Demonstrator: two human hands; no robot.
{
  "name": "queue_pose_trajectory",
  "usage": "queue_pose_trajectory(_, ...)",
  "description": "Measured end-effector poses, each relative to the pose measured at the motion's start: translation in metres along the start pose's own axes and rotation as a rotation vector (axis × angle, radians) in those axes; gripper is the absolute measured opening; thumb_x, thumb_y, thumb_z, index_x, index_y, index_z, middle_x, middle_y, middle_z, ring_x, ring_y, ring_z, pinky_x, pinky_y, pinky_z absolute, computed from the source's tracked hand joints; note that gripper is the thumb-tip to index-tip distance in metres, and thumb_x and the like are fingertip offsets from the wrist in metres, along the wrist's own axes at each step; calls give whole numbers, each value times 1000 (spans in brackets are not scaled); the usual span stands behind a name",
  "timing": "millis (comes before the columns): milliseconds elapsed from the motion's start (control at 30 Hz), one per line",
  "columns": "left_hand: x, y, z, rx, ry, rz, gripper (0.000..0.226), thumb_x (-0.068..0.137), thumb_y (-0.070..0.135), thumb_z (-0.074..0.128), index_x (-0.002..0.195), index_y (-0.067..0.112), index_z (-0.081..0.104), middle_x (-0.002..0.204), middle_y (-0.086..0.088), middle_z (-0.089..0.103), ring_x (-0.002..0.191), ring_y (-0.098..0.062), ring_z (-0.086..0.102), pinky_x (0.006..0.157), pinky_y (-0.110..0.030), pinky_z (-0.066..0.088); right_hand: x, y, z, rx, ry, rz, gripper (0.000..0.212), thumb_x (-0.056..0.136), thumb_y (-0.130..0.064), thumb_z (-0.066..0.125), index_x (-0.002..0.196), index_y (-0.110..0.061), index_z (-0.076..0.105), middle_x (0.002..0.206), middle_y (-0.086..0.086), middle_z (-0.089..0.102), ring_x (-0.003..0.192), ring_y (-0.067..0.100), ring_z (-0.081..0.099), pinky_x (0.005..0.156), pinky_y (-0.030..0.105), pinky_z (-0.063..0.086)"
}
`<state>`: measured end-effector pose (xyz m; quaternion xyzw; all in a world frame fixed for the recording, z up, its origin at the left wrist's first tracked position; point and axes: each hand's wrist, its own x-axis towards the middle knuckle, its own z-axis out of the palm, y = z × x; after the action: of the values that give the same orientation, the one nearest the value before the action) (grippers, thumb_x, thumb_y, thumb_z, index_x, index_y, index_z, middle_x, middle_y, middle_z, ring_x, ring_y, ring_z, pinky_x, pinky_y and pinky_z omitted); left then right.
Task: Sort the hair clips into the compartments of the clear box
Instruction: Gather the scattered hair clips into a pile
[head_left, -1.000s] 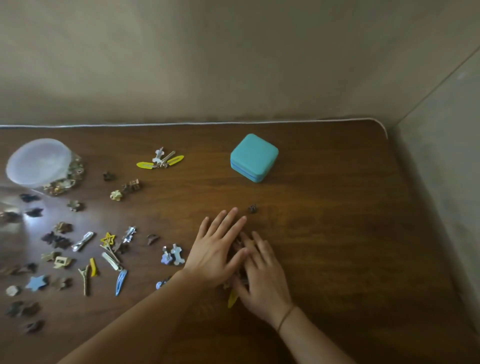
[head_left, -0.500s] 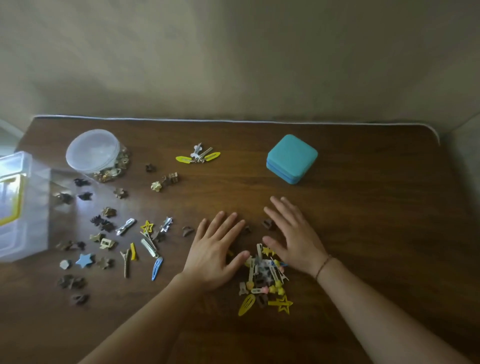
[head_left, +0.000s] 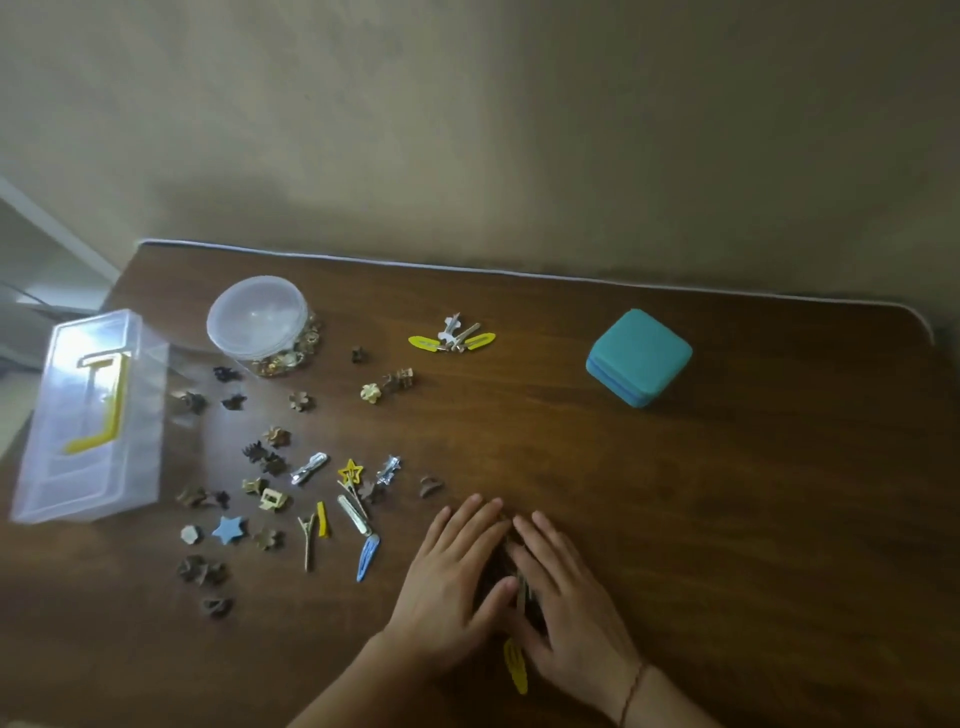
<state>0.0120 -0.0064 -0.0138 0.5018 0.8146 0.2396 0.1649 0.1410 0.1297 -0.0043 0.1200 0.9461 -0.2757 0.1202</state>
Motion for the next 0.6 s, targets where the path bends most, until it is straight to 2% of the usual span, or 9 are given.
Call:
queue_pose_trajectory(167,34,-39,-38,-15,197,-65,52,97,55,35,138,27,50,154,10,33,147,-12,18,115,-47,19,43,-1,-24,21,182,-23,59,95,-63,27,147,-34,30,160,-17,10,148,8,-1,120,38,11)
queue_pose_trajectory(233,60,-62,-58,24,306,-141,50,95,54,39,135,27,51,152,9,37,146,-16,24,115,-50,21,85,1,-48,-2,198,-6,60,94,-62,27,148,-36,25,160,-17,6,147,5,-6,118,37,11)
queue_pose_trajectory(300,88,-87,-78,76,347,-204,50,93,52,42,136,28,50,153,7,36,146,-18,24,115,-52,19,135,4,-71,-59,177,36,63,92,-63,27,149,-39,17,159,-18,-1,147,5,-11,119,36,8)
queue_pose_trajectory(467,140,-144,-107,215,153,-327,70,89,67,27,151,35,24,163,7,8,150,-20,0,118,-51,1,241,14,-100,-103,185,54,72,87,-65,29,150,-34,20,162,-7,5,149,15,-3,121,45,9)
queue_pose_trajectory(600,154,-165,-112,222,65,-279,75,86,73,22,152,37,17,163,9,3,149,-18,-7,118,-53,-1,282,13,-104,-228,66,-34,72,87,-67,32,151,-38,17,163,-9,0,149,15,-7,120,49,5)
